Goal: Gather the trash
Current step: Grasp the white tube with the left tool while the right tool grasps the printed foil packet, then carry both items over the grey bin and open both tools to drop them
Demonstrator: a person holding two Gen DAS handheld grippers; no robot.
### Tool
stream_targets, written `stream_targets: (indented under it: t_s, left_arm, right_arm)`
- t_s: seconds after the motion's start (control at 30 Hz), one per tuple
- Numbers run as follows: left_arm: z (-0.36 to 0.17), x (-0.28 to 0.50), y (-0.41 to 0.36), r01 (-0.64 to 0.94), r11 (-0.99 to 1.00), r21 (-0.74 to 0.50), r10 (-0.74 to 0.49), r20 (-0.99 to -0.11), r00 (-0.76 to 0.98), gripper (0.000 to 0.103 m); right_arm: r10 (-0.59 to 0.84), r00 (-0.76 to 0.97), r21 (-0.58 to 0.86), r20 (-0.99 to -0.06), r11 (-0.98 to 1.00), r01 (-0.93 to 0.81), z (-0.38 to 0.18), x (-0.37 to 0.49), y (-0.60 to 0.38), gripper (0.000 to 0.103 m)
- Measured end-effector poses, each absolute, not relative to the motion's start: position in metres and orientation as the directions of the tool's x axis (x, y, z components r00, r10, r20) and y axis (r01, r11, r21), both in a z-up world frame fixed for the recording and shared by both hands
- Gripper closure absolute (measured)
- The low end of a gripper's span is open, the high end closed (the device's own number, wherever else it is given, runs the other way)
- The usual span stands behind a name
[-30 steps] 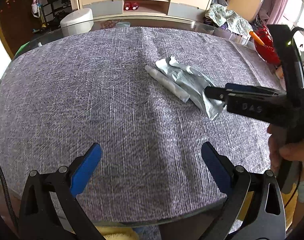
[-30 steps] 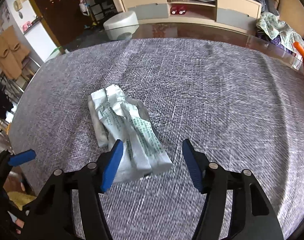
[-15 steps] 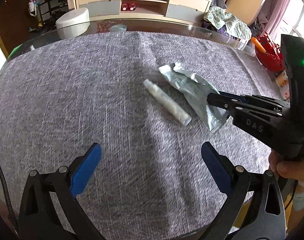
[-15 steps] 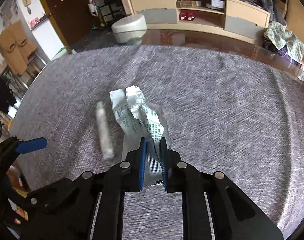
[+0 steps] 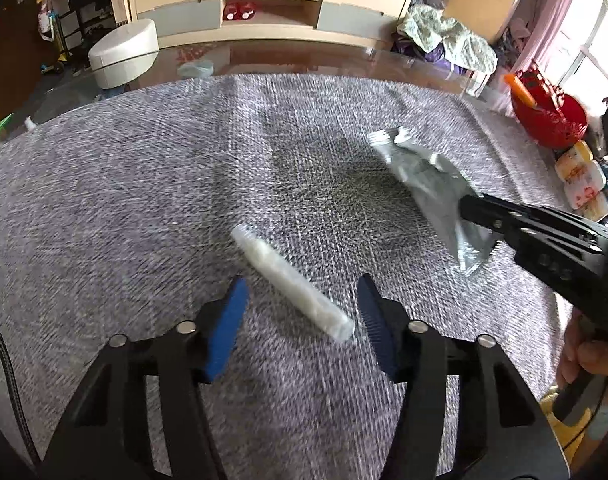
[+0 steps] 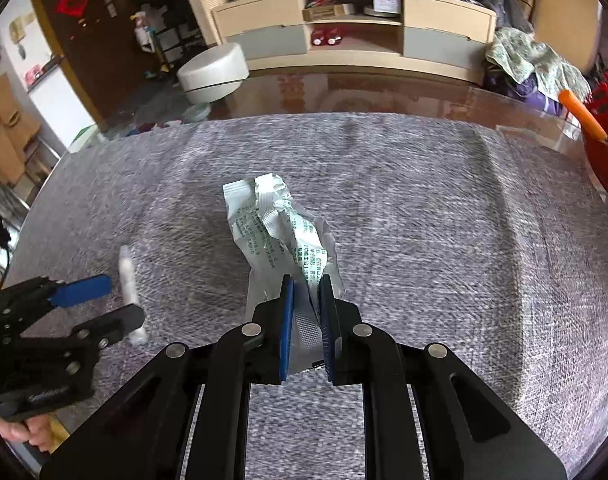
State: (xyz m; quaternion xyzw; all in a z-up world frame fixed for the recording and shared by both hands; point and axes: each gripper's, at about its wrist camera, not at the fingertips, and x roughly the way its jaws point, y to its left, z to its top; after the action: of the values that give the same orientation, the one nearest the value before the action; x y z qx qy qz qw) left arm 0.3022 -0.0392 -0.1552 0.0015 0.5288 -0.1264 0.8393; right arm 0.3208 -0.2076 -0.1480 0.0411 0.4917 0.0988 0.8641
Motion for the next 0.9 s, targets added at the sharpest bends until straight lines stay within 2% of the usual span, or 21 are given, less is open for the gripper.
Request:
stream_targets:
  t_s: [0.17,0.37,0.47,0.9]
  left_arm:
    - [-0.16,0.303,-0.049,0.229,0.971,-0.071,-0.166,-0.887,0.43,0.058]
    - [-0.159,0.299,-0.046,0.222,0.975,-0.026,-0.127,-0.882,0.453,0.076]
    - [-0.158,0.291,-0.041,0.222,0.975,-0.015,-0.118,-0.882,0.457,0.089]
    - [-0.159,0.205,-0.033,0.263,0.963,-0.066,-0.175,-0.892,0.416,0.091]
  right_arm:
    - [0.214,0.486,0.18,-0.847,0.977,-0.116,-0.153,0.317,-0.217,0.089]
    - [0.229,0.483,0.2,-0.845,0.973,-0.113,-0.152,0.307,-0.22,0.089]
    - [0.232,0.481,0.2,-0.845,0.973,-0.119,-0.149,0.299,-0.218,0.089]
    - [0.261,0.457,0.208,-0.85,0.964,-0.164,-0.139,0.236,-0.199,0.089]
